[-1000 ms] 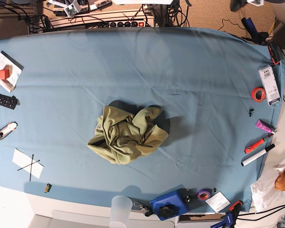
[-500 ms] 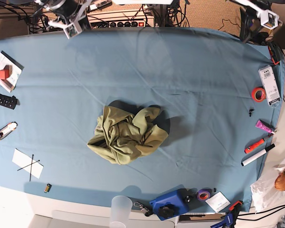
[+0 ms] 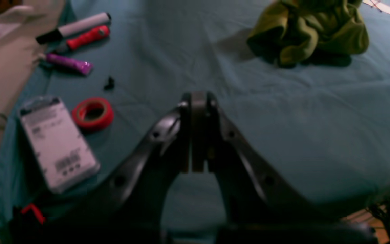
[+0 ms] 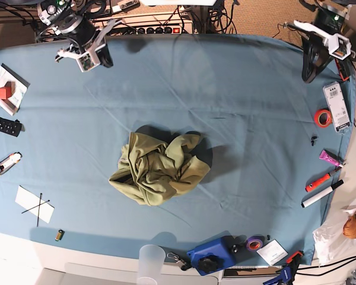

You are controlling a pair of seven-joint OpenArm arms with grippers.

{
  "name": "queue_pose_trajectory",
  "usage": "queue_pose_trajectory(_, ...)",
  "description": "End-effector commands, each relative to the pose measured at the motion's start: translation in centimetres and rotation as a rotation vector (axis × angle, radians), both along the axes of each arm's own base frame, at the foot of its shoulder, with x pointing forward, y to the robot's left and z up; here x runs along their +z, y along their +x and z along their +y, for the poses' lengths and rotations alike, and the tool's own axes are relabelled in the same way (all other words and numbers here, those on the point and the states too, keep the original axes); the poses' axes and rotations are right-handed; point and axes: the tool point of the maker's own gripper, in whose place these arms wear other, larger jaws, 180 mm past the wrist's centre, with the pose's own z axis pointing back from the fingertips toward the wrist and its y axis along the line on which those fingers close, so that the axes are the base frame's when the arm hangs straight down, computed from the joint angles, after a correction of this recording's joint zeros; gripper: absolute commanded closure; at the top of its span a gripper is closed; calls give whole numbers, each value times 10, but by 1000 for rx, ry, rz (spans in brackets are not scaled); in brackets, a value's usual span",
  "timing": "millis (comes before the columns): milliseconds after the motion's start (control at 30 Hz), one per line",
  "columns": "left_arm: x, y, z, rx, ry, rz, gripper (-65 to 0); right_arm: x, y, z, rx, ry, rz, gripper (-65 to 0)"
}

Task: Layout the t-shirt on the table in an organized manner, then fold the t-shirt properly
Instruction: 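Lower the right gripper onto the crumpled olive t-shirt and grasp it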

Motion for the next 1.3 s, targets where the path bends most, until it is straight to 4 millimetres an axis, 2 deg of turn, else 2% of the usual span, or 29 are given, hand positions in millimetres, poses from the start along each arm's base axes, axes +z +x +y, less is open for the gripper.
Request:
queue_pose_trajectory(0, 12, 2, 0, -5, -13, -44, 0, 10, 7, 3, 6, 15, -40, 0)
queue_pose_trajectory(267, 26, 25, 0, -10, -9, -127, 0, 20, 26, 3, 8, 16, -99, 0)
queue_pose_trajectory(467, 36, 49, -6, 5, -19, -191, 0, 36, 54, 3, -1, 15, -188, 0)
queue_pose_trajectory(733, 43, 63, -50, -129, -91, -240, 0, 52, 80, -5, 8, -68, -283, 0)
queue_pose_trajectory(767, 43, 66, -53, -140, -75, -243, -31, 54, 82, -6, 10, -82, -292, 0)
queue_pose_trajectory(800, 42, 68, -56, -146, -54, -244, -94, 55, 84, -7, 12, -97, -300, -27)
queue_pose_trajectory(867, 42, 74, -58, -144, -18, -251, -241, 57, 87, -9, 15, -118, -315, -129)
queue_pose_trajectory(933, 41, 81, -57, -121, 14, -257, -350, 59, 90, -9, 15, -119, -323, -243)
queue_pose_trajectory(967, 40, 84, -58, -115, 34, -257, -369, 60, 91, -9, 15, -119, -329, -274)
queue_pose_trajectory(1133, 19, 110, -65, -83, 128, -144, -369, 67, 110, -19, -32, -153, -322, -279)
queue_pose_trajectory(1267, 14, 136, -73, -45, 153, -77, -369, 90, 136, -22, -51, -160, -392, -279)
